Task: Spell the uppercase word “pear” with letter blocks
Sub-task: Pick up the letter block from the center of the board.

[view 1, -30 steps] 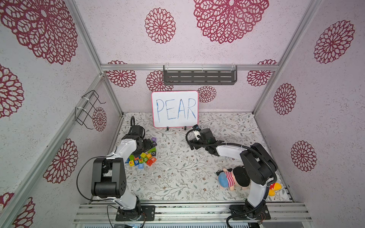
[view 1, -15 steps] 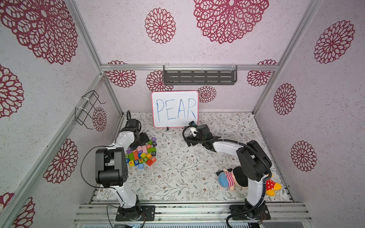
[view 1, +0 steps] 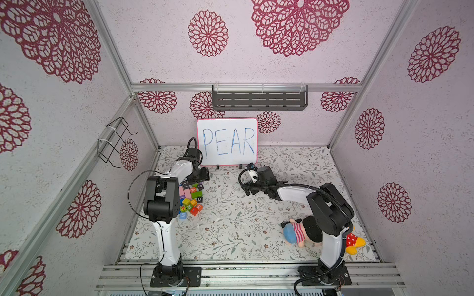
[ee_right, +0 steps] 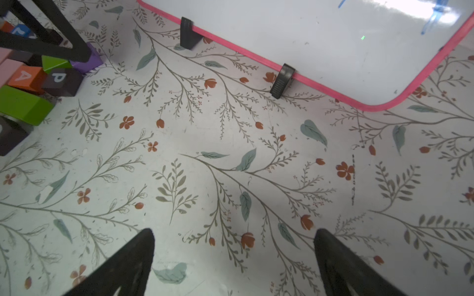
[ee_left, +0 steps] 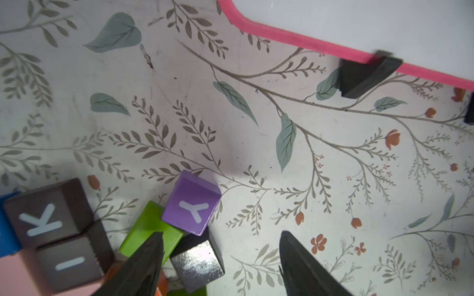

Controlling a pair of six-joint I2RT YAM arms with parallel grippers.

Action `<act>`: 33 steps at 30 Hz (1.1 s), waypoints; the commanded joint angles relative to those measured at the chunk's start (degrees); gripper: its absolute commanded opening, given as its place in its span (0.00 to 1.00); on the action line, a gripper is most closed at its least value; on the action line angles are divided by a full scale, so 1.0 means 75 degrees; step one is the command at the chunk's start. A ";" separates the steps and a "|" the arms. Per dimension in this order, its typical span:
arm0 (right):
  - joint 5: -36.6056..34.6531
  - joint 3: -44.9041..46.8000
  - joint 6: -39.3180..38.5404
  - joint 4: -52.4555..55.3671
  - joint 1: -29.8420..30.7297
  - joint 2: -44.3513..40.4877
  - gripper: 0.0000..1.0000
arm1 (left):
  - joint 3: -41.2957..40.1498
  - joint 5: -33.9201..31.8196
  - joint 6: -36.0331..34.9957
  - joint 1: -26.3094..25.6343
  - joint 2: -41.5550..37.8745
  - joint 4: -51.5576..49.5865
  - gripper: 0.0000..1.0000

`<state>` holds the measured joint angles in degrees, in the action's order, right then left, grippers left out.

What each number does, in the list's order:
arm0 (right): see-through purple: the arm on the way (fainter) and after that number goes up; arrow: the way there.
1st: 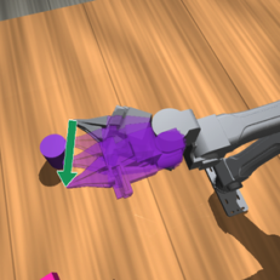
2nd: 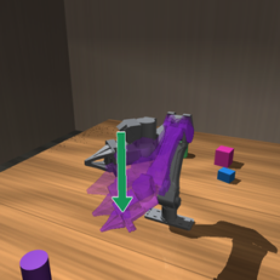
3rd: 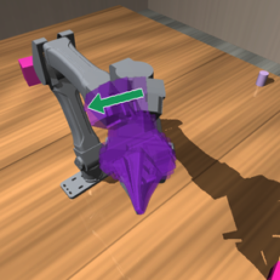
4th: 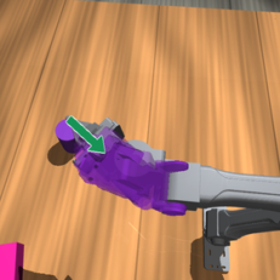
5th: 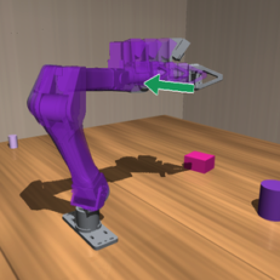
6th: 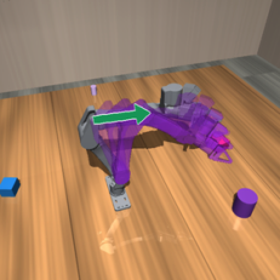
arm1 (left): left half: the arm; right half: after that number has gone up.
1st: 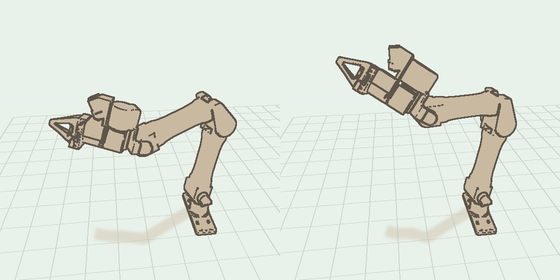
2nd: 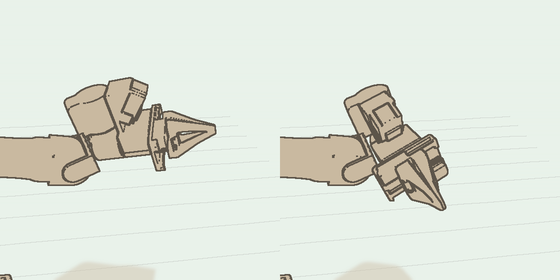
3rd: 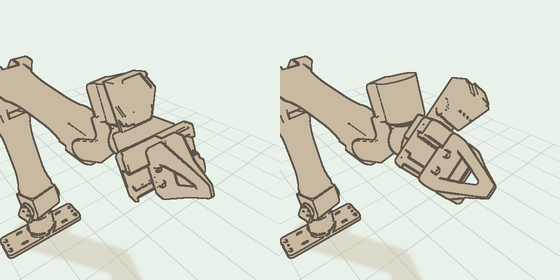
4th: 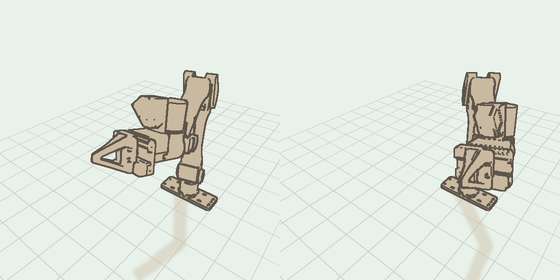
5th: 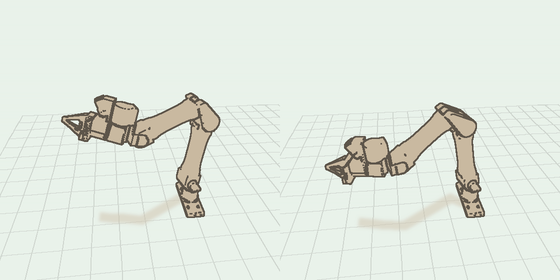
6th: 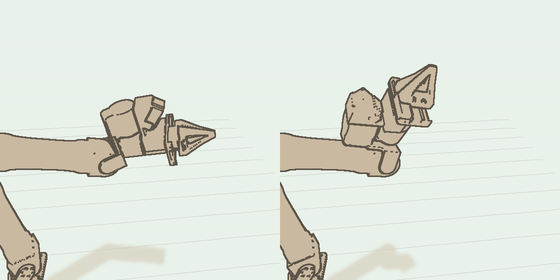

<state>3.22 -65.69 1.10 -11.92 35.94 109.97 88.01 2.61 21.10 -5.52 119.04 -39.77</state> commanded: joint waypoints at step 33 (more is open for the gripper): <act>-0.0039 0.0102 0.0075 -0.0124 0.0164 -0.0479 0.99 | 0.0169 -0.0608 -0.0392 -0.0346 0.0387 -0.0647 0.75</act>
<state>3.07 -63.20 1.13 -12.12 36.80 107.13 88.66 -0.82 19.05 -7.99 120.90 -43.77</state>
